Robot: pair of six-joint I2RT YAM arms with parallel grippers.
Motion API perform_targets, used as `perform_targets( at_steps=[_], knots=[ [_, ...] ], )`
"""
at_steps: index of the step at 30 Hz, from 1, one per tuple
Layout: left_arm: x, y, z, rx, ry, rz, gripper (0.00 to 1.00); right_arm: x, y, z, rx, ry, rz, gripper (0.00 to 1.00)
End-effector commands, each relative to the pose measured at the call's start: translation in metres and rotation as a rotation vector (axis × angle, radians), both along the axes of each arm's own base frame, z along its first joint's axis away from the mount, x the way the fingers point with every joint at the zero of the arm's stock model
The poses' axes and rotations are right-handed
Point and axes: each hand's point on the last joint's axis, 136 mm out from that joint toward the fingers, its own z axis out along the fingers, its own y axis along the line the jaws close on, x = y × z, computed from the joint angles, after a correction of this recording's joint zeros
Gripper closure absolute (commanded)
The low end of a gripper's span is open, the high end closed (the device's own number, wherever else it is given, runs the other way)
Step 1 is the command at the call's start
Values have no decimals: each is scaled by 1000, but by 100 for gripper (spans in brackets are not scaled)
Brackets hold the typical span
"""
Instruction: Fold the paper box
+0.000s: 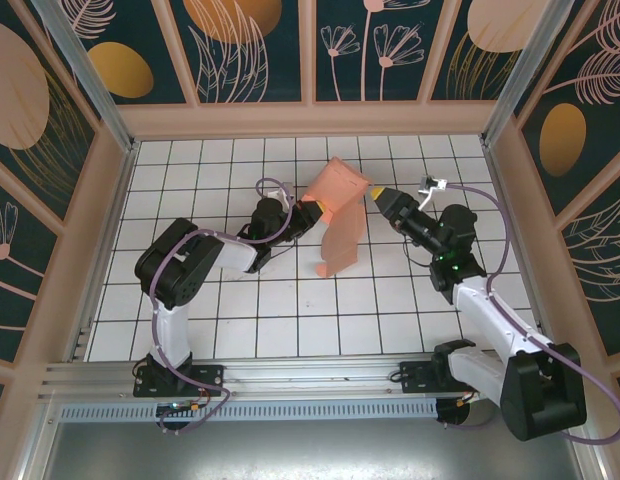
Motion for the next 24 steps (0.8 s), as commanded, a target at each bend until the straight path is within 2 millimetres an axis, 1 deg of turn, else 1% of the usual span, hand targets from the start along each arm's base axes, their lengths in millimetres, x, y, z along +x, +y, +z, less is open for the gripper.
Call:
perform_targets(
  at_steps=[1,3,9,17,19,23,24],
  knots=[
    [3,-4,20,-27,-57,-11,100,9,-4,1,49,20,-35,48],
    [2,-2,20,-18,-60,-6,100,12,-1,3,56,20,-28,52],
    [1,-2,25,-22,-74,-10,100,17,12,0,54,45,15,58],
    [1,-2,27,-5,-93,-15,100,23,31,-4,47,72,78,59],
    [1,0,27,-4,-96,-8,100,26,33,-6,49,89,85,68],
    [-1,1,30,1,-107,-8,100,29,37,-12,49,113,92,77],
    [-1,1,30,2,-110,-9,100,30,37,-14,45,121,94,77]
  ],
)
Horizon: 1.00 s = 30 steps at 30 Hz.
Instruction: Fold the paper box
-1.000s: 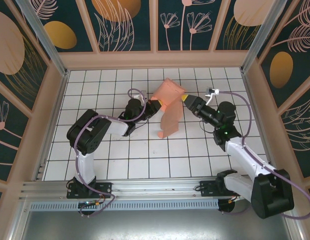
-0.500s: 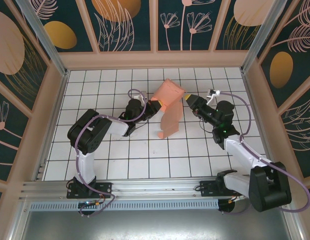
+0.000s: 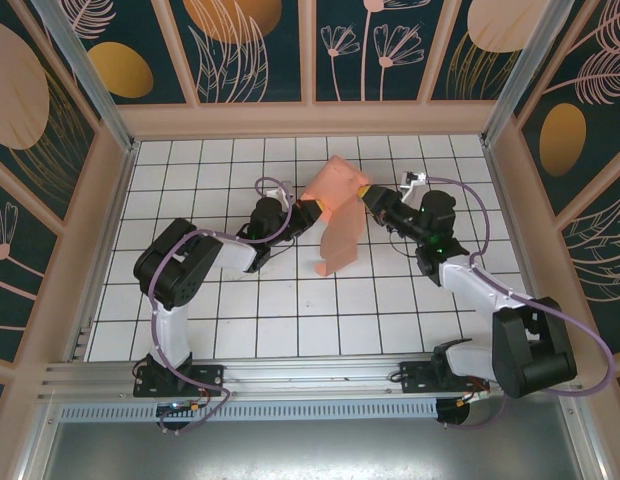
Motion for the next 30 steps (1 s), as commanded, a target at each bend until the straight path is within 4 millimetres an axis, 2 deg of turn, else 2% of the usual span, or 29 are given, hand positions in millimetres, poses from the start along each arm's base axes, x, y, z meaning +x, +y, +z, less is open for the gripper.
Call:
perform_targets(
  at_steps=[1,10,13,16,17,19,23,26,27,30],
  knots=[
    [-2,-1,26,-9,-83,-16,100,2,9,15,16,-31,33,77],
    [-1,2,27,22,-93,-2,100,2,12,1,-27,25,44,80],
    [0,3,26,33,-92,5,100,1,11,-2,-74,39,37,85],
    [0,4,24,42,-90,10,100,0,8,-3,-96,41,27,98],
    [1,5,24,45,-90,13,100,-1,8,-2,-97,42,26,99],
    [1,5,24,47,-90,13,100,-2,8,-3,-100,45,26,97],
    [2,6,21,65,-91,17,100,-3,7,-3,-106,43,23,80],
    [1,7,22,74,-97,19,100,-2,8,-8,-120,50,28,79],
    [1,7,21,78,-97,19,100,-2,8,-10,-126,55,33,81],
    [0,9,21,87,-98,23,100,1,6,-15,-146,66,33,98]
  ],
)
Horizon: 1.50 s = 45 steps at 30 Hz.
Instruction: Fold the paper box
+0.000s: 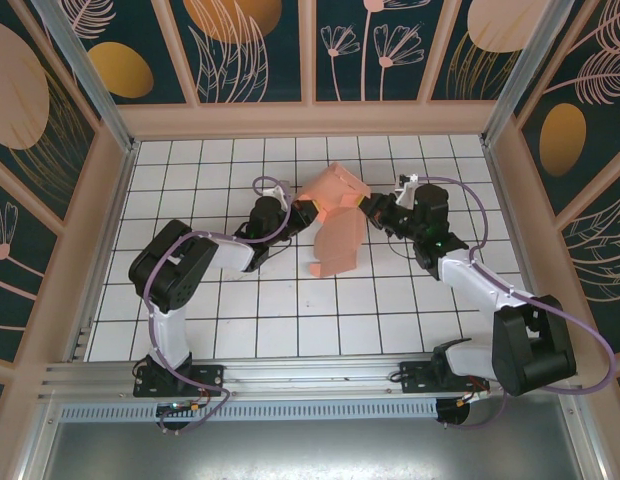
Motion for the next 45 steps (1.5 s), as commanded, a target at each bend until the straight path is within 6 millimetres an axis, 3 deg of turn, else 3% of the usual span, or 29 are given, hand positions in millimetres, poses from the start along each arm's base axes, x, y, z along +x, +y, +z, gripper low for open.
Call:
perform_targets(
  at_steps=[1,4,7,8,12,14,17,20,26,31,37,42,45],
  knots=[
    [-5,-3,27,-14,-67,-22,100,5,2,12,-22,-34,12,100],
    [-5,-2,28,-10,-70,-17,100,7,-3,14,-38,-34,-7,100],
    [-5,-1,27,-6,-69,-14,100,10,-10,16,-70,-38,-38,82],
    [-4,-1,28,-7,-71,-11,100,9,-10,17,-72,-43,-33,98],
    [-4,2,28,-15,-73,5,100,7,-17,21,-90,-54,-46,100],
    [-4,5,27,-12,-75,23,100,6,-27,26,-116,-71,-91,68],
    [-2,9,23,8,-67,42,100,4,-40,34,-181,-107,-135,39],
    [0,12,21,26,-64,60,100,1,-49,45,-233,-142,-163,31],
    [6,33,14,123,-89,167,100,-6,-56,78,-353,-213,-230,31],
    [9,66,18,250,-134,302,100,-9,-29,106,-441,-269,-212,33],
    [9,76,20,295,-137,343,100,-12,33,136,-484,-325,-123,36],
    [9,75,21,287,-143,336,100,-6,85,133,-515,-341,-38,36],
    [9,75,23,292,-144,332,100,4,93,122,-538,-313,-34,35]
  ],
)
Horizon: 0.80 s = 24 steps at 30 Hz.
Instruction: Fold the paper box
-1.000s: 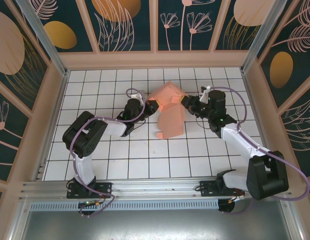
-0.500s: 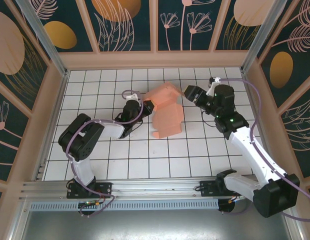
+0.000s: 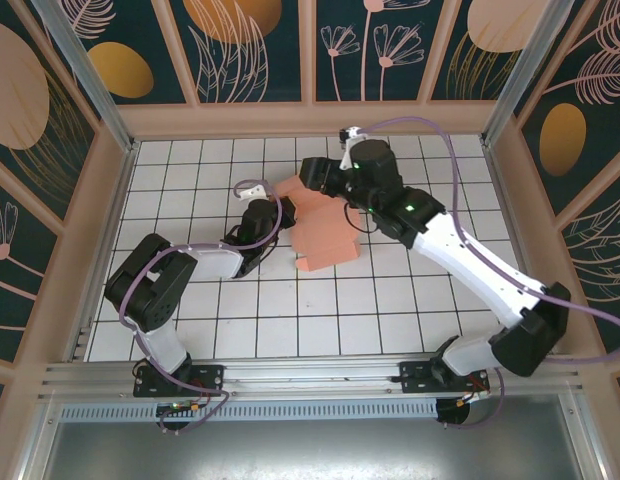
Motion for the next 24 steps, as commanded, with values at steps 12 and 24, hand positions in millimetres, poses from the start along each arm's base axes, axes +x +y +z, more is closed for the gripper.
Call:
perform_targets(
  at_steps=[12,24],
  knots=[
    [-6,6,23,8,-53,1,100,30,-41,-29,-12,62,-117,27],
    [-8,8,16,42,-39,-3,100,50,-33,-11,-120,14,-54,37]
  ],
)
